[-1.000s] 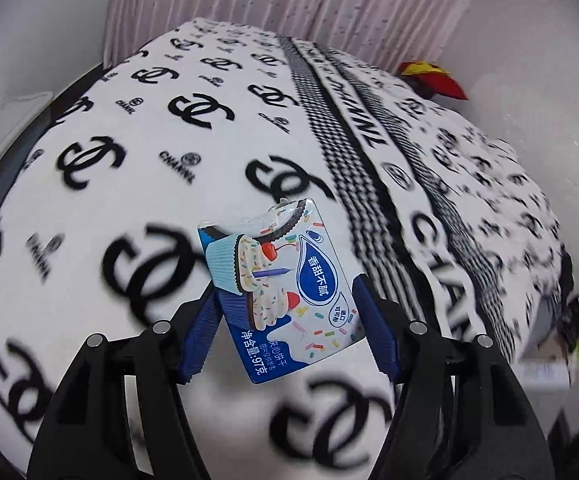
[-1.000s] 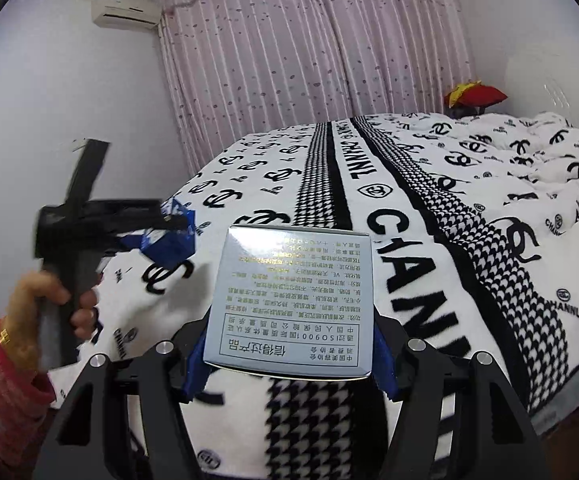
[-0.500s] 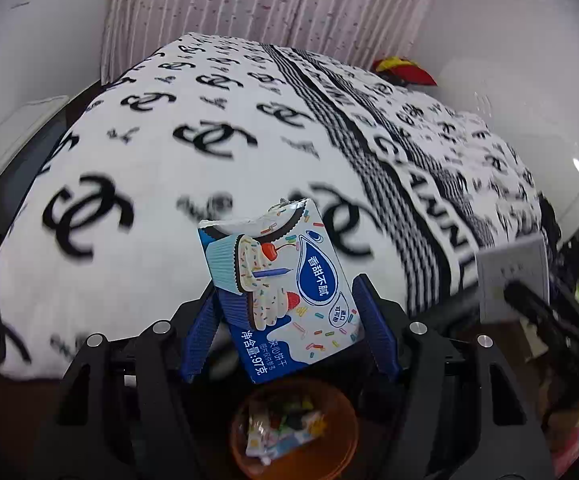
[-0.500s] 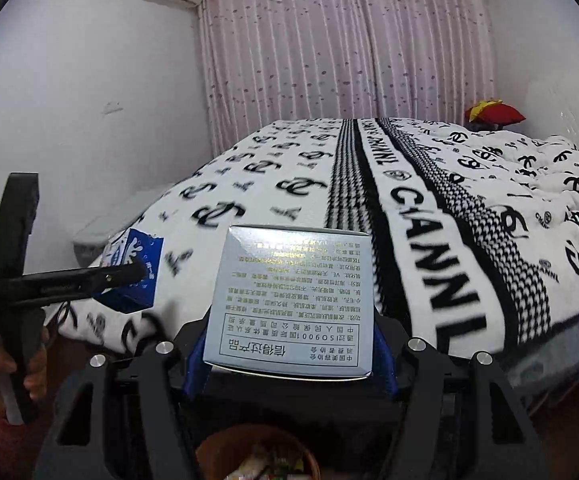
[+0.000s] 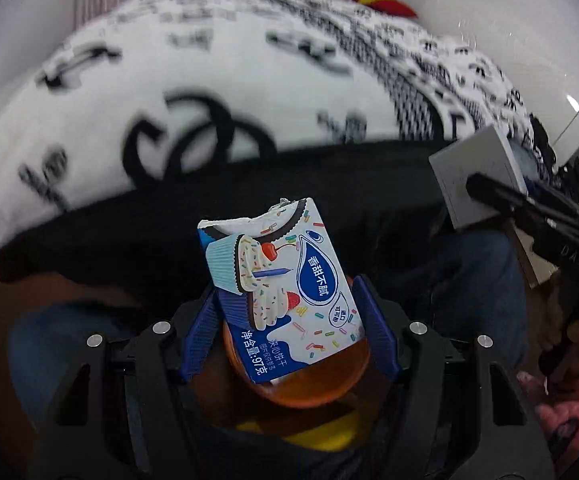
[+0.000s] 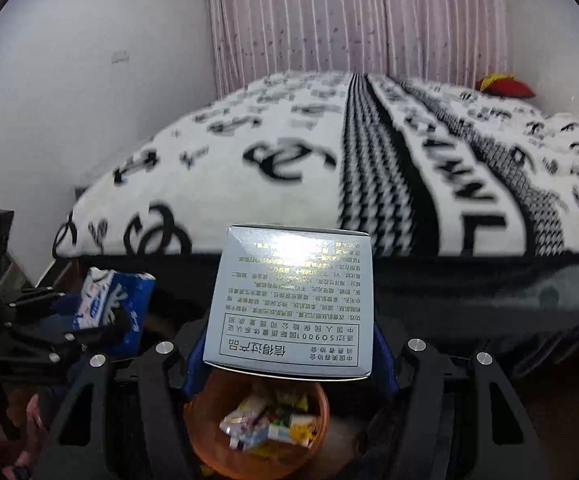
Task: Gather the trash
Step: 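Carry both items over the orange bucket and open both grippers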
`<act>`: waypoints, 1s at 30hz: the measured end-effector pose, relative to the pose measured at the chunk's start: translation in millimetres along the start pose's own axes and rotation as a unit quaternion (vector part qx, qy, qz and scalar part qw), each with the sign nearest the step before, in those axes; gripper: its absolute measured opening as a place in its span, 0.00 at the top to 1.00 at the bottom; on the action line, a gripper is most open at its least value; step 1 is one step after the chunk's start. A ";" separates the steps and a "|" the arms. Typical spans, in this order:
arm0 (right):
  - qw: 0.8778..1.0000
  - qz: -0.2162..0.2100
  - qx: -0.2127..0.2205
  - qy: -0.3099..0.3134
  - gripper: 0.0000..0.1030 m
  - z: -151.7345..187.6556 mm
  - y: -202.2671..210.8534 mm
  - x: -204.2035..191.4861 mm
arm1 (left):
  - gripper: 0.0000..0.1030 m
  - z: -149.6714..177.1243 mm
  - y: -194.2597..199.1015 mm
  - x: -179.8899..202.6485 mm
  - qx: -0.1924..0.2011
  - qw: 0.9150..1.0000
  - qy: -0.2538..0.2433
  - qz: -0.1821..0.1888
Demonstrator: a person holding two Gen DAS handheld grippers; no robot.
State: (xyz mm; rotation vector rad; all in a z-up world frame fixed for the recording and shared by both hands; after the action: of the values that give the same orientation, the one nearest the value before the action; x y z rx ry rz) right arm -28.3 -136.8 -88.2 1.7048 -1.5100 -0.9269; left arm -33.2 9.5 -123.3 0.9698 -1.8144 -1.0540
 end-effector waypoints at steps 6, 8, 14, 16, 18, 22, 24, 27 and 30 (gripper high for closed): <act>0.998 -0.015 -0.062 -0.003 0.39 16.5 -36.0 -3.0 | 0.38 7.8 -53.6 -2.1 -0.067 0.998 0.010 0.014; 0.995 -0.026 -0.093 -0.015 0.39 24.0 -55.1 1.3 | 0.38 6.8 -71.6 -4.8 -0.087 0.996 0.017 0.008; 0.983 -0.053 -0.171 -0.047 0.39 43.3 -108.5 10.4 | 0.38 8.9 -118.3 -5.4 -0.149 0.988 0.030 0.012; 0.978 -0.059 -0.191 -0.053 0.39 49.1 -122.4 11.3 | 0.38 11.7 -136.3 -6.1 -0.177 0.983 0.038 0.011; 0.974 -0.061 -0.211 -0.060 0.39 55.0 -136.5 12.7 | 0.38 15.0 -150.6 -9.7 -0.198 0.979 0.044 0.008; 0.965 -0.072 -0.242 -0.070 0.39 64.6 -157.6 15.7 | 0.38 21.7 -171.7 -13.1 -0.232 0.971 0.049 0.007; 0.962 -0.071 -0.254 -0.074 0.39 68.2 -166.1 17.0 | 0.38 25.0 -178.2 -15.8 -0.244 0.968 0.054 0.007; 0.957 -0.075 -0.267 -0.083 0.38 72.6 -175.5 20.1 | 0.37 28.0 -185.4 -19.0 -0.259 0.964 0.060 0.011; 0.954 -0.080 -0.277 -0.088 0.38 71.9 -182.1 21.6 | 0.36 26.4 -191.2 -20.2 -0.267 0.961 0.065 0.013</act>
State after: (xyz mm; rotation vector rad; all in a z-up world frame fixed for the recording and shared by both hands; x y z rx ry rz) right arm 6.6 -140.9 -282.0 1.3661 -1.0794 -1.4612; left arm -8.1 -33.2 -310.9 0.6630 -1.3255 -1.3370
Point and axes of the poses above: each gripper's, at about its wrist camera, not at the fingertips, and y roughly against the way its jaws point, x to its right, z to its underside, the point moved 1 cm from there along -y, roughly the way its jaws point, and after that the axes turned 14 degrees about -x, right-handed, at the moved point
